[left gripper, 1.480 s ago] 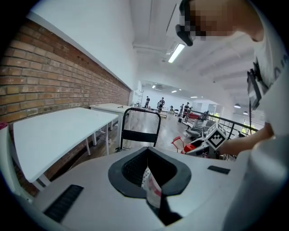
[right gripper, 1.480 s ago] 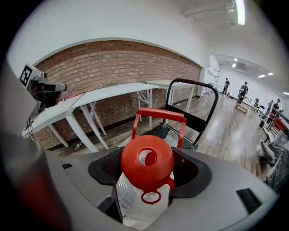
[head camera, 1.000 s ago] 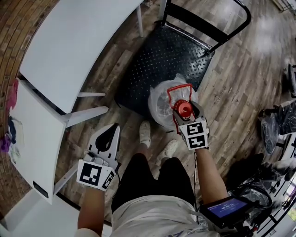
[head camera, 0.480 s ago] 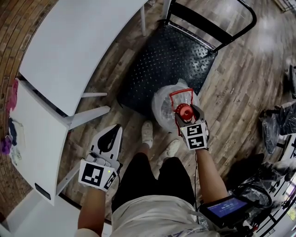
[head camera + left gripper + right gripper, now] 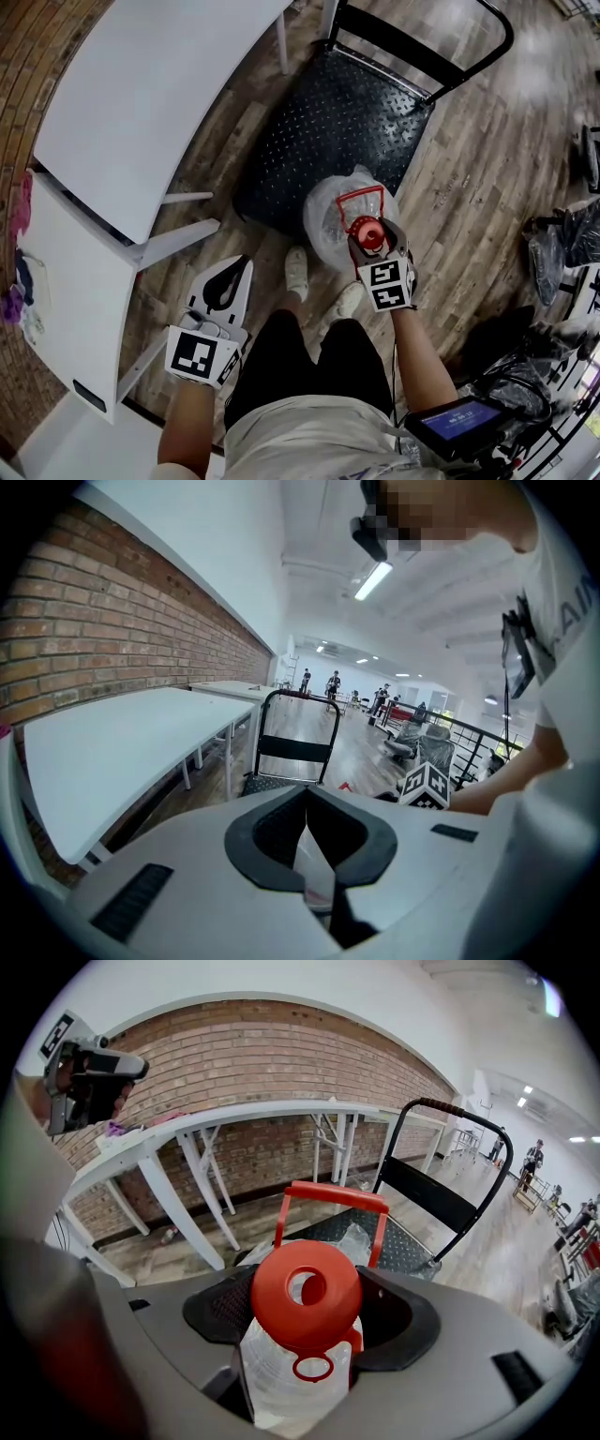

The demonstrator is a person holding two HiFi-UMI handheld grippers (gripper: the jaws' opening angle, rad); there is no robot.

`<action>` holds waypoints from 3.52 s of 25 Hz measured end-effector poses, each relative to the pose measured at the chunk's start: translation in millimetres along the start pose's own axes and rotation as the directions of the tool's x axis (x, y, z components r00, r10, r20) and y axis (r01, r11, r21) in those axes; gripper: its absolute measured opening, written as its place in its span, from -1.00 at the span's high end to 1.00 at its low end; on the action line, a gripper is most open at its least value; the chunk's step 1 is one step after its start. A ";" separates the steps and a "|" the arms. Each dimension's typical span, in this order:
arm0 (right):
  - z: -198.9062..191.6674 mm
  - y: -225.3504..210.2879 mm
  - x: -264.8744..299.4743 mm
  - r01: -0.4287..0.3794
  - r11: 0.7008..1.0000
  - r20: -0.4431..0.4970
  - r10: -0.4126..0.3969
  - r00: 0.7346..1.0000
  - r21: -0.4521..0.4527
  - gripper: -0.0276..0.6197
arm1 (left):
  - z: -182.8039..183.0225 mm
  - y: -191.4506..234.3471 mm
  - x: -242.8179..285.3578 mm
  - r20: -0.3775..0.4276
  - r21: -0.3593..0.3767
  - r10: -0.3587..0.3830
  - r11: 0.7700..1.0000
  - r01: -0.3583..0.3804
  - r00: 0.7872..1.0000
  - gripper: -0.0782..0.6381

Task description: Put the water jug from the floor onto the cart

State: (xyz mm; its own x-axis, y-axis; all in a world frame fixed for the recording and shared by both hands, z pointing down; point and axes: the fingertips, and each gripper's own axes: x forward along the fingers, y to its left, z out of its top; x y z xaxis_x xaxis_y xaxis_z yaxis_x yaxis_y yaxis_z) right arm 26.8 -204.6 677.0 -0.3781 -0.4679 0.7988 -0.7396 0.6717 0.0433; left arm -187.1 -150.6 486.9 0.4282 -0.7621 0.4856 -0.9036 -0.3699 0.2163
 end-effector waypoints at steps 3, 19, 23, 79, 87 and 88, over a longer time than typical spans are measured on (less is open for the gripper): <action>-1.7 0.1 -1.4 0.016 1.000 0.000 -0.016 1.000 -0.006 -0.06 | 0.5 -2.0 1.3 0.002 -0.002 -0.012 1.000 0.012 1.000 0.77; 100.0 -4.0 -115.3 0.056 0.996 0.279 -0.075 0.957 0.075 -0.06 | 37.1 -10.5 10.2 0.047 0.099 -0.098 0.991 0.093 0.994 0.77; 124.9 -10.2 -167.8 0.047 0.990 0.418 -0.099 0.903 0.132 0.01 | 48.6 -35.1 15.3 0.064 0.138 -0.147 0.981 0.137 0.987 0.77; 132.9 142.4 -452.4 0.318 0.932 0.650 -0.350 0.674 0.173 0.90 | 108.9 -150.6 -223.0 0.313 0.309 -0.355 0.915 0.259 0.881 0.77; 133.7 141.7 -443.1 0.351 0.928 0.610 -0.349 0.711 0.123 0.90 | 108.1 -140.0 -214.6 0.319 0.282 -0.356 0.920 0.271 0.878 0.77; 133.4 140.7 -442.1 0.351 0.928 0.608 -0.349 0.713 0.122 0.90 | 108.3 -140.1 -213.8 0.319 0.283 -0.357 0.920 0.271 0.878 0.77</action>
State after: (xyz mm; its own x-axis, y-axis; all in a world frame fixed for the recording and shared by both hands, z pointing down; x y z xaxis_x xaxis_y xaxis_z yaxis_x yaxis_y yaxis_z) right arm 15.7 20.2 249.9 -0.3496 -0.9174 0.1899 -0.8872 0.3893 0.2476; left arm -150.4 6.6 261.0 0.7034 -0.7064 0.0794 -0.7108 -0.6975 0.0912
